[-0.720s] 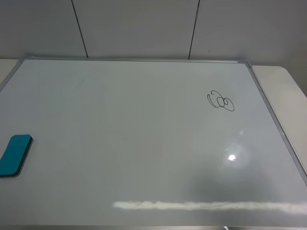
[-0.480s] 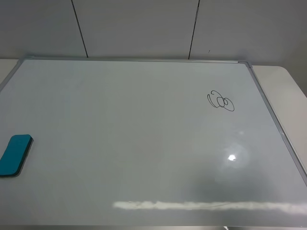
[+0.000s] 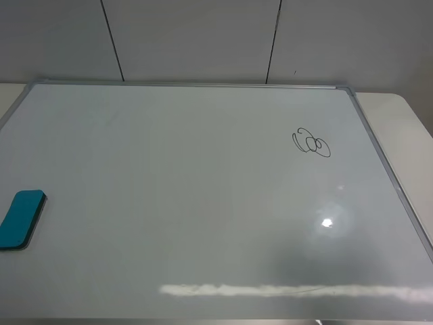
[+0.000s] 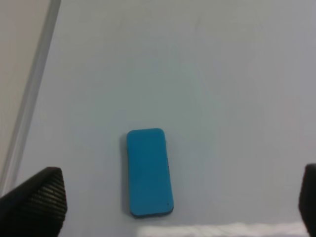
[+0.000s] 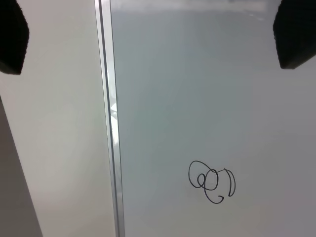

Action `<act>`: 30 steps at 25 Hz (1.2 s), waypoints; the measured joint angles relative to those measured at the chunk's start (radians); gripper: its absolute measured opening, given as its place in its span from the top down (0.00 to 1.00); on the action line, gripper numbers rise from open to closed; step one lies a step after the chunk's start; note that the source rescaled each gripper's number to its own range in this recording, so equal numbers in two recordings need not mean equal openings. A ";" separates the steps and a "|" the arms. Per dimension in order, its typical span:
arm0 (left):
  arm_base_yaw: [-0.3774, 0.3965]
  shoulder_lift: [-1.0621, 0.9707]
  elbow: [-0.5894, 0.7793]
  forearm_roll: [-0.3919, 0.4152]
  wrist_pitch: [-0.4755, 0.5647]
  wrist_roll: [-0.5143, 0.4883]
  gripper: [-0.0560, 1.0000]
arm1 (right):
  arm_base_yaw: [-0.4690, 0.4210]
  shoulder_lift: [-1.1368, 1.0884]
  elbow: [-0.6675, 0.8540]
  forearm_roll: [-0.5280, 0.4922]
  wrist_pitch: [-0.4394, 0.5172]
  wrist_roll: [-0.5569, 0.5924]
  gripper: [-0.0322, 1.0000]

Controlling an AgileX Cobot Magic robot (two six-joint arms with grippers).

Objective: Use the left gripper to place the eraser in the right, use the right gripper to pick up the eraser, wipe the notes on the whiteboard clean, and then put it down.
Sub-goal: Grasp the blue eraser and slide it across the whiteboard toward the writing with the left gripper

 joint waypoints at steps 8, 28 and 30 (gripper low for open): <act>0.000 0.125 -0.071 0.029 0.092 -0.012 0.05 | 0.000 0.000 0.000 0.000 0.000 0.000 0.00; 0.000 1.276 -0.275 0.122 -0.130 -0.012 0.90 | 0.000 0.000 0.000 0.000 0.000 0.000 0.00; 0.000 1.330 -0.275 0.104 -0.167 -0.012 0.93 | 0.000 0.000 0.000 0.000 0.000 0.000 0.00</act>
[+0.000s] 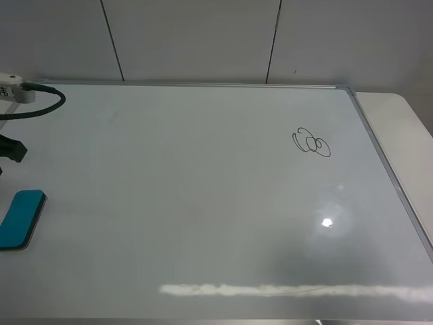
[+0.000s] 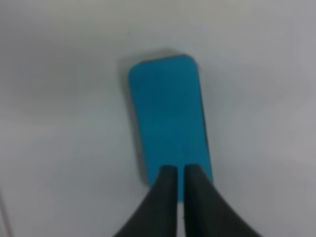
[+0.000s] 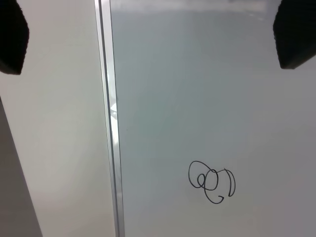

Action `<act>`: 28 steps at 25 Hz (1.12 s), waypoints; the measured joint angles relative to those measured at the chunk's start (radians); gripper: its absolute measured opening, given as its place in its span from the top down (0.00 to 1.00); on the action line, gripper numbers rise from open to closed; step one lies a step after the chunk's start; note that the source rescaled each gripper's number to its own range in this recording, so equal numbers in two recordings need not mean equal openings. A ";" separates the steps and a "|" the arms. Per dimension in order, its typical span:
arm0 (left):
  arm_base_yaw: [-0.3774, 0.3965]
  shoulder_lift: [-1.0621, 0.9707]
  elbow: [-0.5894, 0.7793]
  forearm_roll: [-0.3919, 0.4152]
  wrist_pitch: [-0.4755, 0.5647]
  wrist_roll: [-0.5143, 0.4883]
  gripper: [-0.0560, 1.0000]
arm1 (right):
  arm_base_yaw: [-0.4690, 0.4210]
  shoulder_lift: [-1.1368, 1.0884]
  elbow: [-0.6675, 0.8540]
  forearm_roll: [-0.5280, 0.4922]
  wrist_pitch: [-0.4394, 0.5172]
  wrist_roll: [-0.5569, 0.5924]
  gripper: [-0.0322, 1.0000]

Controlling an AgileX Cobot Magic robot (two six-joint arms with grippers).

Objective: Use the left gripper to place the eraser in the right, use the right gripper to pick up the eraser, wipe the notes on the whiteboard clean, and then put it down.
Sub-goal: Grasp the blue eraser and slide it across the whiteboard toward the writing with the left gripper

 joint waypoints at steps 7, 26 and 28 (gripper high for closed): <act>0.000 0.134 0.000 0.004 -0.077 0.000 0.94 | 0.000 0.000 0.000 0.000 0.000 0.000 0.00; 0.100 0.224 0.157 0.034 -0.286 -0.060 0.95 | 0.000 0.000 0.000 0.000 0.000 0.000 0.00; 0.100 0.245 0.169 0.031 -0.312 -0.060 0.95 | 0.000 0.000 0.000 0.000 0.000 0.000 0.00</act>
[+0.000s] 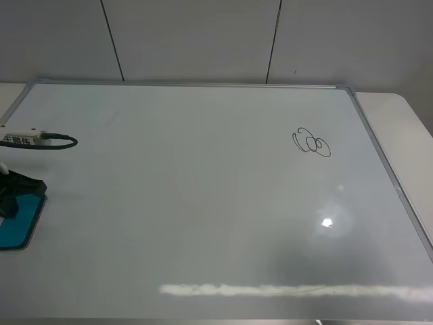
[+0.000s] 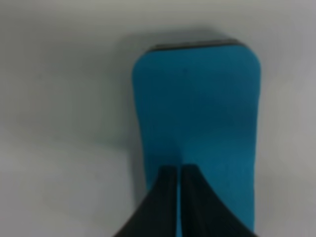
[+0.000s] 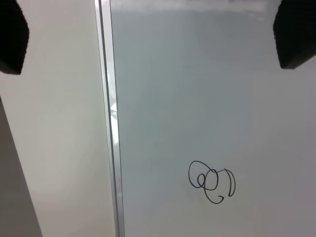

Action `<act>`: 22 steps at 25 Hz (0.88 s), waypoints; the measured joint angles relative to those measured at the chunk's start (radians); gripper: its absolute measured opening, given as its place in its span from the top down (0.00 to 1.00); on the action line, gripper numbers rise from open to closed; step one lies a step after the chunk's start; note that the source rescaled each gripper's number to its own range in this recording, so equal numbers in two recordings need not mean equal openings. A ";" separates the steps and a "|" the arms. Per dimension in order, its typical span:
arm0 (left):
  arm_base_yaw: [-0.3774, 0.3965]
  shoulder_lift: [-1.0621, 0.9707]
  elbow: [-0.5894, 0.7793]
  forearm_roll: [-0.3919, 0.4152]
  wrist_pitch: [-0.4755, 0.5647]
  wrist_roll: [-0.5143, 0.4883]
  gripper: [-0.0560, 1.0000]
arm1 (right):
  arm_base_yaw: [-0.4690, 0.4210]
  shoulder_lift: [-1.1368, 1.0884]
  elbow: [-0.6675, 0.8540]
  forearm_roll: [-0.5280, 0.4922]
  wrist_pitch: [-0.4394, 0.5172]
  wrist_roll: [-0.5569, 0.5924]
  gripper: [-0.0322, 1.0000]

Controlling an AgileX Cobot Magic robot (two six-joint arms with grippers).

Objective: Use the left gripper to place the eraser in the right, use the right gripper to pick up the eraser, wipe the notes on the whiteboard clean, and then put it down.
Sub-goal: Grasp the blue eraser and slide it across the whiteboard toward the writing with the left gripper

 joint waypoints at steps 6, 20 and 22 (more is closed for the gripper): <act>0.000 0.064 -0.005 -0.005 -0.018 0.000 0.95 | 0.000 0.000 0.000 0.000 0.000 0.000 0.00; -0.014 0.089 -0.017 -0.097 -0.027 0.102 0.95 | 0.000 0.000 0.000 0.000 0.000 0.000 0.00; -0.047 0.089 -0.017 -0.120 -0.047 0.109 0.95 | 0.000 0.000 0.000 0.000 0.000 0.000 0.00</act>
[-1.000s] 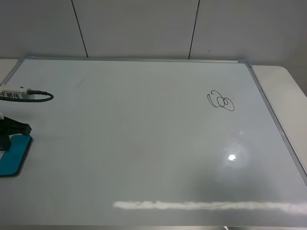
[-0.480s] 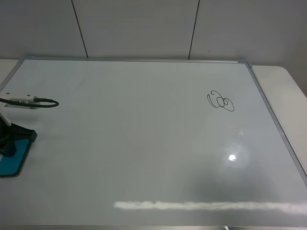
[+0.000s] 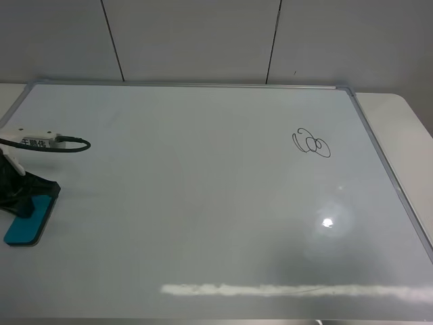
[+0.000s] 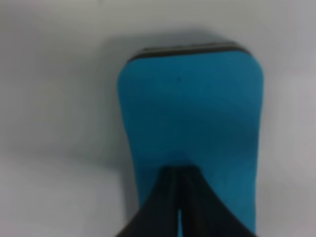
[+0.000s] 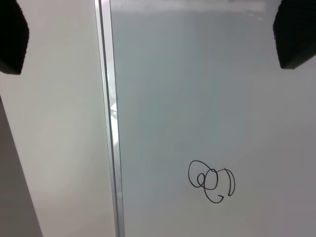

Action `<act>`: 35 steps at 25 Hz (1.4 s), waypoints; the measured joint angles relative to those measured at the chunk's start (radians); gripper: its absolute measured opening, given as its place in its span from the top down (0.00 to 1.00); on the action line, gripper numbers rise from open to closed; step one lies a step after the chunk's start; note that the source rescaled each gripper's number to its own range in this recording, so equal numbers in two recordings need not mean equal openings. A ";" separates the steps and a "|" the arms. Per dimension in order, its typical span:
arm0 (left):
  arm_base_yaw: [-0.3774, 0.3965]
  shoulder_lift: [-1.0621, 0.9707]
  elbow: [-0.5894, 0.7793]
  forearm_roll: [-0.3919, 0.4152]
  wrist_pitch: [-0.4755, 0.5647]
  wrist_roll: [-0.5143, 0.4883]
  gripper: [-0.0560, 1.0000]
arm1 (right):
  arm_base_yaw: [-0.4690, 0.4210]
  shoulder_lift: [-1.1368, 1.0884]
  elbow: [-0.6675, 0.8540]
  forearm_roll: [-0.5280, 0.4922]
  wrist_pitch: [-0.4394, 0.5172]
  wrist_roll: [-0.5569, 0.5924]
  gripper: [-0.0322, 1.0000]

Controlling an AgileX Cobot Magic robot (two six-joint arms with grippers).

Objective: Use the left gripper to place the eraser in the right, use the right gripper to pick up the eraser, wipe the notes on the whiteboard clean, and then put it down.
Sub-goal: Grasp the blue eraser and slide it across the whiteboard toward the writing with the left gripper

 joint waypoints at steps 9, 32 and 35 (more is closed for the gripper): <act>-0.195 0.013 -0.018 -0.151 -0.096 0.000 0.95 | 0.000 0.000 0.000 0.000 0.000 0.000 0.00; -0.787 0.393 -0.616 -0.172 -0.036 -0.360 0.95 | 0.000 0.000 0.000 0.000 0.000 0.000 0.00; -0.822 0.438 -0.696 -0.122 -0.006 -0.414 0.95 | 0.000 0.000 0.000 0.000 0.000 0.000 0.00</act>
